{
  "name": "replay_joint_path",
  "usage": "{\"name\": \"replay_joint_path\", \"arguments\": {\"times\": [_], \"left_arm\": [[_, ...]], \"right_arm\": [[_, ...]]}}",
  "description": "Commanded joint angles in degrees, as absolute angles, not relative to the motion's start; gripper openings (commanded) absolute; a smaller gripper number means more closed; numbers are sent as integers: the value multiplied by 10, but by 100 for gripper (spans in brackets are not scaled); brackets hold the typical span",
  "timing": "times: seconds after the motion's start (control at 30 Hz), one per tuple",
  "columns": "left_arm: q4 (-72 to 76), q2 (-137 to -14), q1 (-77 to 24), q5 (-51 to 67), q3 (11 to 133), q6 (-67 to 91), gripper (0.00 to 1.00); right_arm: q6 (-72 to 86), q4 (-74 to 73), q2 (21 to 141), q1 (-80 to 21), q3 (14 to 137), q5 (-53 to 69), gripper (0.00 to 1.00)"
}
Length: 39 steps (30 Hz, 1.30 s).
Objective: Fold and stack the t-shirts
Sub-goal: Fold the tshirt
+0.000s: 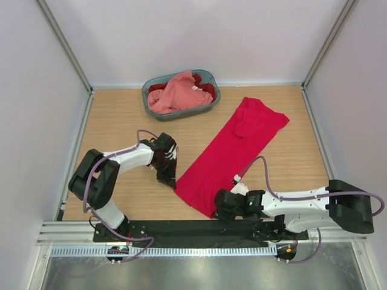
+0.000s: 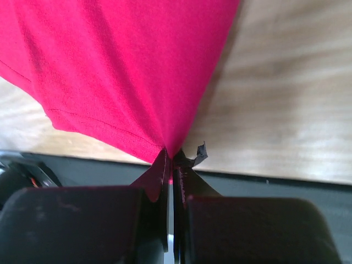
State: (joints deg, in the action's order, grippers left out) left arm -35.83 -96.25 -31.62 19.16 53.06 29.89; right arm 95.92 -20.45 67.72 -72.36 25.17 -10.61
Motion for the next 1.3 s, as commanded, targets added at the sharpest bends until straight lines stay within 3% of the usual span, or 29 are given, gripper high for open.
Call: {"name": "replay_joint_path", "arguments": {"times": [0.0,0.23,0.37,0.5,0.6,0.83,1.27], "left_arm": [[-371,-902,-329,194,505,338,0],[-410,-842,-346,186,558,363,0],[-446,-889,-349,181,676,359,0],[-463,-960,-351,185,794,361,0],[-468,-1020,-351,194,870,368,0],[-475,-1130,-353,201,1009,383,0],[-472,-1268,-357,215,1166,399,0]], "right_arm": [[997,-260,672,-762,248,-130,1],[1029,-400,545,-780,291,-211,1],[999,-474,433,-687,294,-221,1],[844,-563,381,-537,349,-194,1],[740,-547,441,-415,387,-135,1],[555,-485,592,-261,461,-51,1],[431,-411,715,-129,510,19,1]]}}
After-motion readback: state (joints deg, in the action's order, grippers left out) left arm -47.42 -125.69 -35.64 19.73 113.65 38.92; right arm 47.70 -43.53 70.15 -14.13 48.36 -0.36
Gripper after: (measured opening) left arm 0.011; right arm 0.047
